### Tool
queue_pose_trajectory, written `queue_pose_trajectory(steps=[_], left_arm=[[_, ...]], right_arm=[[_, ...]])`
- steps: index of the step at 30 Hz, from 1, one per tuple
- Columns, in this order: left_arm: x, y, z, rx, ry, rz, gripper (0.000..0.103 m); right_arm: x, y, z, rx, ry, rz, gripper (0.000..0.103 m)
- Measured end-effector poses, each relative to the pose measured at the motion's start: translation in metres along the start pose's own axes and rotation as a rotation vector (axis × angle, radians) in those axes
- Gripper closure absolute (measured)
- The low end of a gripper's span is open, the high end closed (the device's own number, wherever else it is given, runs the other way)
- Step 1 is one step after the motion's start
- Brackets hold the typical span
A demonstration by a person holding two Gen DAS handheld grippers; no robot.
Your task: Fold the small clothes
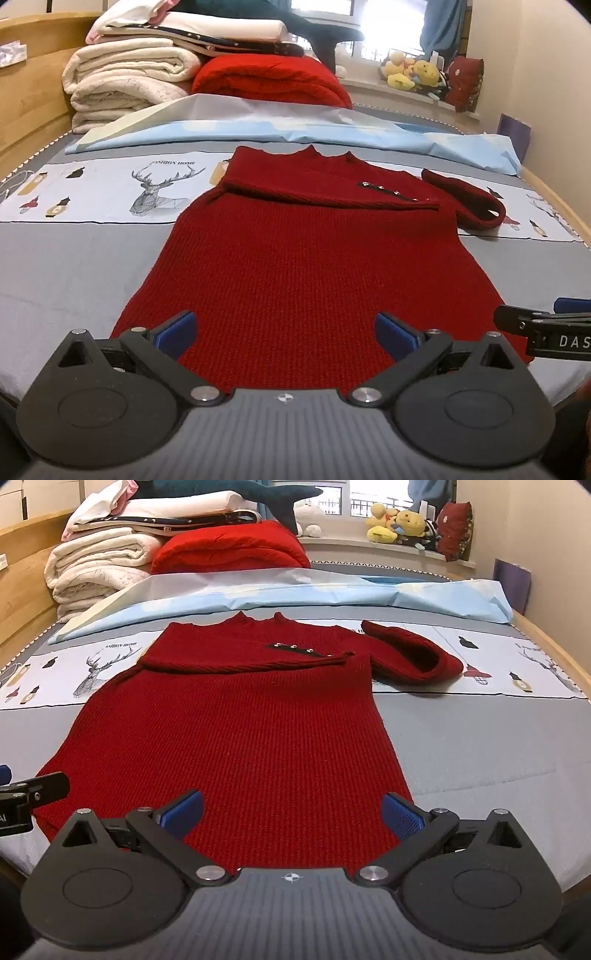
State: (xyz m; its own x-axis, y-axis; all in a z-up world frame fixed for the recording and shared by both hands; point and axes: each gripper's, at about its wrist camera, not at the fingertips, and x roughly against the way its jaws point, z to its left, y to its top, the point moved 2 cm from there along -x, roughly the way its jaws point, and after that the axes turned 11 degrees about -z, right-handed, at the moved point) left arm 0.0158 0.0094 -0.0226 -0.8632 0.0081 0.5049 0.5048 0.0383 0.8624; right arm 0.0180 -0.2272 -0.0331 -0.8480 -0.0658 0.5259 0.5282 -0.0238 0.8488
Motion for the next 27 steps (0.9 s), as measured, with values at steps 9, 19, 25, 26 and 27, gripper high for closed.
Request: queue_pose_trajectory(steps=[9, 19, 25, 26, 27], left_arm=[[0.004, 0.001, -0.004, -0.013, -0.018, -0.04, 0.003], [0.012, 0.001, -0.019, -0.087, -0.039, -0.131, 0.012], [0.015, -0.001, -0.029, -0.109, -0.085, -0.139, 0.012], [0.015, -0.002, -0.03, -0.105, -0.092, -0.135, 0.012], [0.015, -0.002, -0.03, -0.103, -0.097, -0.132, 0.012]], right_arm=[[0.002, 0.002, -0.001, 0.006, -0.004, -0.008, 0.001], [0.003, 0.003, 0.001, 0.015, -0.007, -0.018, 0.001], [0.004, 0.004, 0.002, 0.017, -0.018, -0.026, 0.001], [0.004, 0.004, 0.002, 0.016, -0.019, -0.026, 0.001], [0.004, 0.004, 0.002, 0.016, -0.019, -0.025, 0.001]])
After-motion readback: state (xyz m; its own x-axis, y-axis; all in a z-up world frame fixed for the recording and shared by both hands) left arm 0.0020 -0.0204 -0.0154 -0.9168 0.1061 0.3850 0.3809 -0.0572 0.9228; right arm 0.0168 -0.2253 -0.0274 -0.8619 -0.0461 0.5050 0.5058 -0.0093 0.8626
